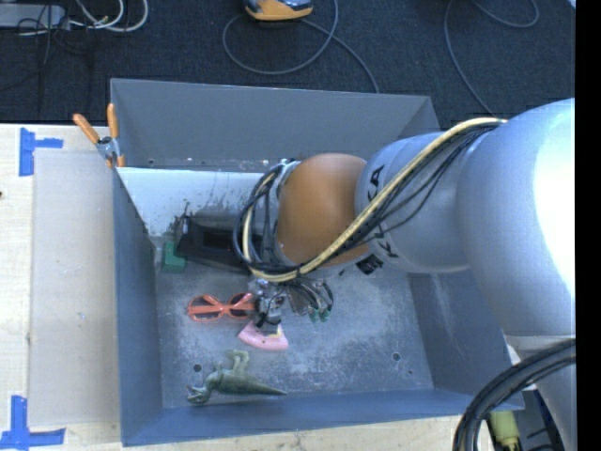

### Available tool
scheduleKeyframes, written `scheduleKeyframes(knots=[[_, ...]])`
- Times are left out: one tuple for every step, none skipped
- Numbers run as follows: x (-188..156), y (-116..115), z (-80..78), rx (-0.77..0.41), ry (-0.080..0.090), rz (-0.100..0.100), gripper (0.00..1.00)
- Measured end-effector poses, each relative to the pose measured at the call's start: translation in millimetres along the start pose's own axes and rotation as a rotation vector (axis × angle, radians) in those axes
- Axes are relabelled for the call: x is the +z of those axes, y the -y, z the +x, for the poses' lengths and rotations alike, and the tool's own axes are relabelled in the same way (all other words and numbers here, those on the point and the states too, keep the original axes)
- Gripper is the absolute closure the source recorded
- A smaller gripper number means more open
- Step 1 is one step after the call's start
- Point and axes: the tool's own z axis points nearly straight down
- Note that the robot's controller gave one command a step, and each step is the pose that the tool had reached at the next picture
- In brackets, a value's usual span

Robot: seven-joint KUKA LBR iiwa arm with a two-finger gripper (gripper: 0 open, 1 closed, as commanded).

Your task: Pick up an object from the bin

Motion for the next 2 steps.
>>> scheduleKeyframes(knots=[[-39, 17, 11.9, -0.01, -0.012, 0.001, 1.0], [-109, 28, 12.2, 0.002, -0.005, 0.001, 1.0]])
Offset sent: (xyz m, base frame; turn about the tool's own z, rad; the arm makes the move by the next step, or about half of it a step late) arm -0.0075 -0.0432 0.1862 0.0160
